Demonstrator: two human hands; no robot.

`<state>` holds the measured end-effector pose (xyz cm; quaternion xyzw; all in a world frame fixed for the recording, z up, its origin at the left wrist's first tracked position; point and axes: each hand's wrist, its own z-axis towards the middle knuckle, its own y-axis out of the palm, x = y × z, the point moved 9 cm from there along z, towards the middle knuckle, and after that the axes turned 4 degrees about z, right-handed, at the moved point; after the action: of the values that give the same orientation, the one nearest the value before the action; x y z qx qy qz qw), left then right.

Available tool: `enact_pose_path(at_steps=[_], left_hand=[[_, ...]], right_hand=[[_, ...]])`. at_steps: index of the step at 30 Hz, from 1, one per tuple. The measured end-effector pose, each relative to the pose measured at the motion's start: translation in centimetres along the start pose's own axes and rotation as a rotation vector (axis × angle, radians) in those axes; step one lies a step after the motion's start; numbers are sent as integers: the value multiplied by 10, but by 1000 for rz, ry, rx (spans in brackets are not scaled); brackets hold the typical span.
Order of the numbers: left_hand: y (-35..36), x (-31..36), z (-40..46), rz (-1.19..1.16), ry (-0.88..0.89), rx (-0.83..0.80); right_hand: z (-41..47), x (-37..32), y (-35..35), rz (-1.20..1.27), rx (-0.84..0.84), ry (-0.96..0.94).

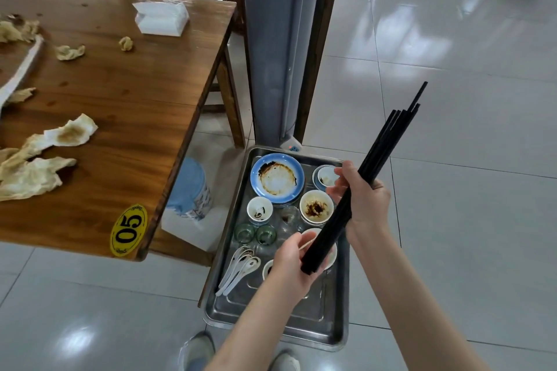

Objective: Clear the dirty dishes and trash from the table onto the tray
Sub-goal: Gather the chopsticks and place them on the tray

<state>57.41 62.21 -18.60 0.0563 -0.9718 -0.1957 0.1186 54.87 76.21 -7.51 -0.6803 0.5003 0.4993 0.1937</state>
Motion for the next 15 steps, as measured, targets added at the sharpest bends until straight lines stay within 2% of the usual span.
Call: enact_pose_path(at_steps=[5,10,15], left_hand=[[-2,-2,1,21,-9,-7],[-3,-9,2,60,-34,-10],[-6,-14,5,-3,-33,33]], right_hand=[[-2,-3,1,16,-59,19],[-6,8,-7,-10,-27,-7],[-12,40,-22,-24,20,49]])
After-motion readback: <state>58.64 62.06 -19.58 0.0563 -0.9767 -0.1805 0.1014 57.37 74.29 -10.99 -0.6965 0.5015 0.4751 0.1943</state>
